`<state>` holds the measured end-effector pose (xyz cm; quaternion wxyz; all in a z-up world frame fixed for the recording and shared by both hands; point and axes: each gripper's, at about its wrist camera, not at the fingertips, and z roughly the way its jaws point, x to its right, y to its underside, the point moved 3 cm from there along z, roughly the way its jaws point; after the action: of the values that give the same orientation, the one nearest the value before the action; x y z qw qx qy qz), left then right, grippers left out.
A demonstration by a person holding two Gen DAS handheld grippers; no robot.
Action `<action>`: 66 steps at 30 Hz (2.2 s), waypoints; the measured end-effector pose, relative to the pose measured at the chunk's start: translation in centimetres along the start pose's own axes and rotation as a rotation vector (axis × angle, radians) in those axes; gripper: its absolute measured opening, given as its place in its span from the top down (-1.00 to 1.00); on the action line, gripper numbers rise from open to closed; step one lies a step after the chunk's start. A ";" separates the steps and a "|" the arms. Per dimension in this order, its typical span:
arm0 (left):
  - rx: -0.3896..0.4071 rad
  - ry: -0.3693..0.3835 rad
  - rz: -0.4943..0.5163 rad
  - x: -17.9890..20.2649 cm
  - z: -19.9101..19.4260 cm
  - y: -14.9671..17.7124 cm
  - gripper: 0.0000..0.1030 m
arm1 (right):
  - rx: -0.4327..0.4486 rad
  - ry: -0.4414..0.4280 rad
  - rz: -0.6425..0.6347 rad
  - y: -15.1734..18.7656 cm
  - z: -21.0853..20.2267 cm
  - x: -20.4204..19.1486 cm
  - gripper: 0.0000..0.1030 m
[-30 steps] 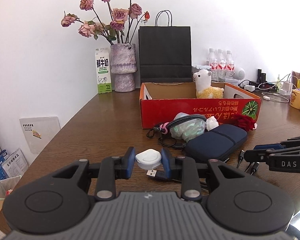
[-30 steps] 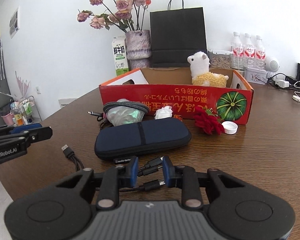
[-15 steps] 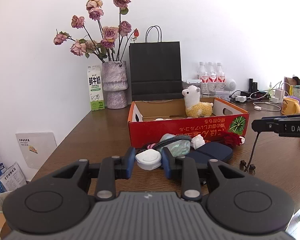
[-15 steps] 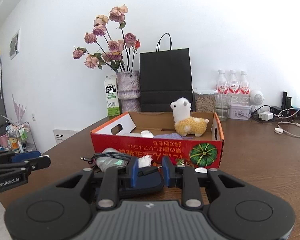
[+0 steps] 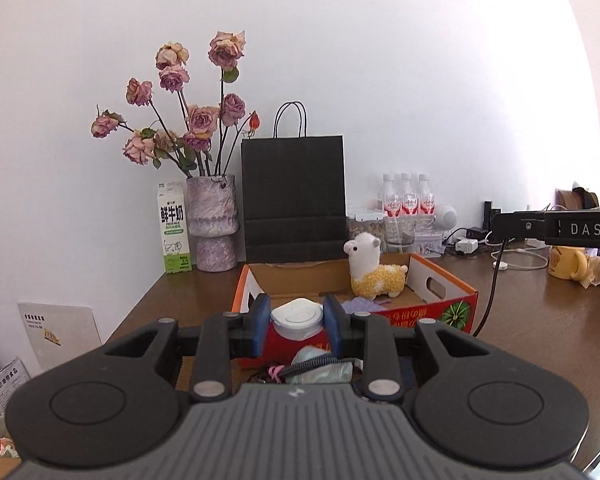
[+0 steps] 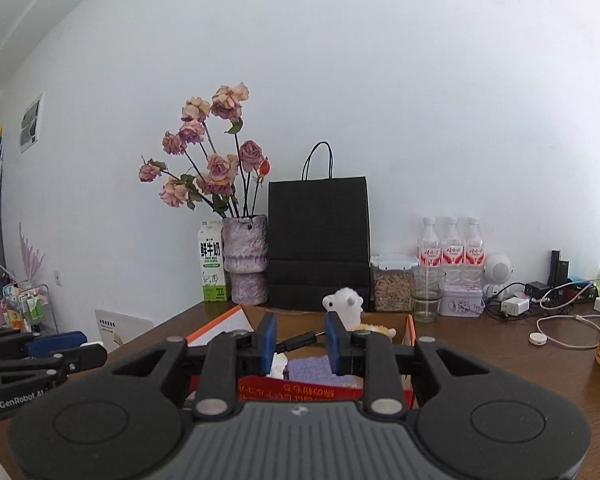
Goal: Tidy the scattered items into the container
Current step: 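Lift and carry the plug and cable in both tools over the box, then open both tools to drop the plug and cable into the box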
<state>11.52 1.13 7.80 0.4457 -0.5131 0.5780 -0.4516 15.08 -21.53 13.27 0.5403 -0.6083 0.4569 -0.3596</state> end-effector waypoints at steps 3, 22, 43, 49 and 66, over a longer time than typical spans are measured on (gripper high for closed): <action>0.040 0.010 -0.008 0.1 0.3 -1.9 0.43 | 0.039 0.005 -0.006 -1.8 0.1 0.1 0.53; 0.082 0.055 -0.119 -0.3 9.6 -11.6 0.43 | 0.121 0.100 -0.002 -11.6 8.9 3.1 0.53; -0.147 -0.010 -0.266 -0.9 25.9 -0.3 0.43 | -0.170 0.063 0.060 3.9 24.8 6.4 0.53; -0.186 0.015 -0.284 -1.8 26.1 0.5 0.43 | -0.238 0.057 0.073 5.3 25.5 6.2 0.52; -0.172 -0.052 -0.232 -1.3 24.6 0.5 -1.00 | -0.270 0.065 0.073 5.5 23.4 5.6 -0.97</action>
<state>35.60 0.87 2.58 0.3599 -0.6243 0.5398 -0.4352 37.72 -19.08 3.80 0.4512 -0.6466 0.5399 -0.2945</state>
